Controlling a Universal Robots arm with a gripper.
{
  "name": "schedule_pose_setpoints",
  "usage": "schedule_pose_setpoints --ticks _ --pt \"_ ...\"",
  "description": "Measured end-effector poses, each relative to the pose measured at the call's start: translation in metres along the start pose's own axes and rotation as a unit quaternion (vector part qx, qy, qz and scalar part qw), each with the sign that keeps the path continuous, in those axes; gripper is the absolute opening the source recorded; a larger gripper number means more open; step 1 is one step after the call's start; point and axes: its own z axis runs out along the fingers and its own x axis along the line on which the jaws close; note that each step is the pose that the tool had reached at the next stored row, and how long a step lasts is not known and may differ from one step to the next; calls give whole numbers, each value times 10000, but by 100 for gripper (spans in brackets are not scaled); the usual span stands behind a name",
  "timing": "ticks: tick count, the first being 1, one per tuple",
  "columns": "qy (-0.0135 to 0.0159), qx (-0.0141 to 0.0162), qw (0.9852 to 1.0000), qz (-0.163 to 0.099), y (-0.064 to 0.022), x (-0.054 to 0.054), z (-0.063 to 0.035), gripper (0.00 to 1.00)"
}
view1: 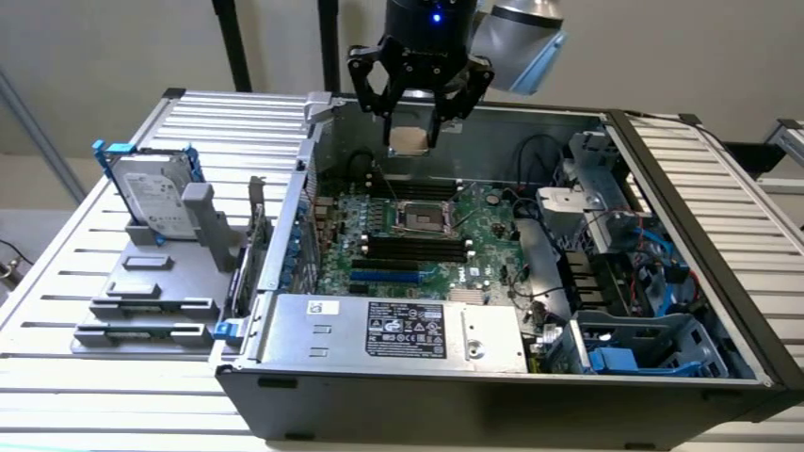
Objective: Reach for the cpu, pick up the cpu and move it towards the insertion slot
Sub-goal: 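Pick up the cpu and move it towards the insertion slot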
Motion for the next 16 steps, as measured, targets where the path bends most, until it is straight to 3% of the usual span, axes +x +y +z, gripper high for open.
schedule_pose_setpoints --ticks 9,16 --pt "0 0 10000 0 303 -173 36 54" --pt "-1 0 10000 5 430 -348 52 54"
